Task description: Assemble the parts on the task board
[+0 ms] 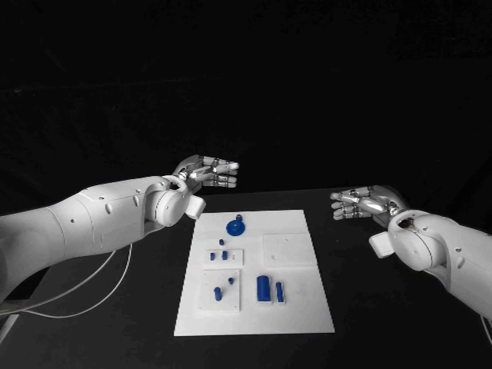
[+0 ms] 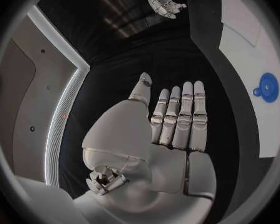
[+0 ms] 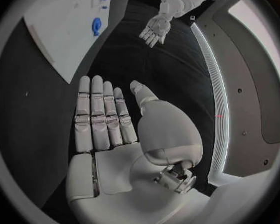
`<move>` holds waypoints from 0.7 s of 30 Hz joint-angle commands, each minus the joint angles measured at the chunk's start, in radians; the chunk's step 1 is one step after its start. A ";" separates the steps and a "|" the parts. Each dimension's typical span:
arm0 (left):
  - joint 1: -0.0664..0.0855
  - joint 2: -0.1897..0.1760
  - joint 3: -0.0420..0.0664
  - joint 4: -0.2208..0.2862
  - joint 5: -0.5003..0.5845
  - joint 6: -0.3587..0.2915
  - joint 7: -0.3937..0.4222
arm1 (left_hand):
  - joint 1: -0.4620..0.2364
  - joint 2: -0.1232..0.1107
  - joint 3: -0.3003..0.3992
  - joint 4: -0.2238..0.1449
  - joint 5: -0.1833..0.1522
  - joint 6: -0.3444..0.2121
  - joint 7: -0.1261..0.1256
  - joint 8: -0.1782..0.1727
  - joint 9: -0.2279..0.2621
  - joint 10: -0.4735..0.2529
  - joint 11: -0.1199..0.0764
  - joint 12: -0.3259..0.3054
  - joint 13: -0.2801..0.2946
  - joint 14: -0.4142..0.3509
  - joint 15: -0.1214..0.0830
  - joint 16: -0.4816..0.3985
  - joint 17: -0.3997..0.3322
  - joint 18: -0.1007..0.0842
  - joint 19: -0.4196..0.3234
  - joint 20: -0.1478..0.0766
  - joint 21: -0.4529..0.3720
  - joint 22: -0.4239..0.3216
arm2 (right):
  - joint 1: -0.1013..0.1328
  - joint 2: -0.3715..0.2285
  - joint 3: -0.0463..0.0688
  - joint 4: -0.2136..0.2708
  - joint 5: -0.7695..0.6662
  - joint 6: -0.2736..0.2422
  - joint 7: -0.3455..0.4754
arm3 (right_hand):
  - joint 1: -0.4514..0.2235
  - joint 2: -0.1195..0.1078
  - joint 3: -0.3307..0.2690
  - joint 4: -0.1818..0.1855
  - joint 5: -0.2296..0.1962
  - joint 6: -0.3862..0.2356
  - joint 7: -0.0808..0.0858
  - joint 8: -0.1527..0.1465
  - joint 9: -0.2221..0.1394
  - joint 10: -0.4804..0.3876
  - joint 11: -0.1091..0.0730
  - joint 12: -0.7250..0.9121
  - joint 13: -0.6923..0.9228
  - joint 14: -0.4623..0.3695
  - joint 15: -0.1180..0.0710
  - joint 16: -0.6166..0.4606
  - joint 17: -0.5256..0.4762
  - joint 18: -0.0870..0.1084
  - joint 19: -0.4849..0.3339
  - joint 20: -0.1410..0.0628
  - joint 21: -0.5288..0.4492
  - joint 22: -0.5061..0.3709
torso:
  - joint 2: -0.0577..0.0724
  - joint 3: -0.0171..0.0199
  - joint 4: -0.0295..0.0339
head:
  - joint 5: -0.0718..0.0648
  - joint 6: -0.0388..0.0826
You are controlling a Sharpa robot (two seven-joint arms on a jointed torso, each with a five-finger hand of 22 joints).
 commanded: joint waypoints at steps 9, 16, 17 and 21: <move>-0.002 0.027 0.000 -0.054 0.029 -0.005 0.022 | -0.415 -0.050 0.131 0.048 -0.095 -0.318 -0.123 -0.064 -0.061 -0.345 -0.122 -0.058 -0.058 -0.364 -0.115 -0.066 -0.065 -0.062 -0.323 -0.115 -0.094 -0.080 | 0.002 0.039 0.029 -0.091 0.127 0.012 0.084 | -0.345 -0.021 -0.111 0.087 -0.368 -1.069 -0.102 -0.064 -0.064 -0.465 -0.082 -0.077 -0.105 -0.451 -0.065 -0.078 -0.305 -0.101 -1.099 -0.091 -0.073 -0.293 | -0.020 0.0009 0.0008 | 0.005 0.020; -0.019 0.020 0.009 -0.005 0.031 -0.061 0.038 | -0.619 -0.050 0.131 0.048 -0.095 -1.024 -0.123 -0.064 -0.061 -1.065 -0.122 -0.058 -0.058 -1.109 -0.115 -0.066 -0.065 -0.062 -1.040 -0.115 -0.094 -0.080 | 0.003 0.020 0.009 -0.035 0.162 -0.042 0.110 | -1.177 -0.021 -0.111 0.087 -0.368 -1.069 -0.102 -0.064 -0.064 -1.189 -0.082 -0.077 -0.105 -1.211 -0.065 -0.078 -0.305 -0.101 -1.099 -0.091 -0.073 -0.293 | -0.023 -0.0058 0.0289 | -0.021 0.026; -0.024 0.018 0.012 0.009 0.032 -0.077 0.043 | -0.655 -0.050 0.131 0.048 -0.095 -1.024 -0.123 -0.064 -0.061 -1.065 -0.122 -0.058 -0.058 -1.109 -0.115 -0.066 -0.065 -0.062 -1.040 -0.115 -0.094 -0.080 | 0.004 0.015 0.003 -0.019 0.172 -0.057 0.117 | -1.177 -0.021 -0.111 0.087 -0.368 -1.069 -0.102 -0.064 -0.064 -1.189 -0.082 -0.077 -0.105 -1.211 -0.065 -0.078 -0.305 -0.101 -1.099 -0.091 -0.073 -0.293 | -0.024 -0.0077 0.0368 | -0.028 0.027; -0.049 0.007 0.026 0.081 0.034 -0.159 0.066 | -1.355 -0.050 0.131 0.048 -0.095 -1.024 -0.123 -0.064 -0.061 -1.065 -0.122 -0.058 -0.058 -1.109 -0.115 -0.066 -0.065 -0.062 -1.040 -0.115 -0.094 -0.080 | 0.006 -0.013 -0.027 0.064 0.223 -0.137 0.154 | -1.177 -0.021 -0.111 0.087 -0.368 -1.069 -0.102 -0.064 -0.064 -1.189 -0.082 -0.077 -0.105 -1.211 -0.065 -0.078 -0.305 -0.101 -1.099 -0.091 -0.073 -0.293 | -0.028 -0.0174 0.0780 | -0.066 0.036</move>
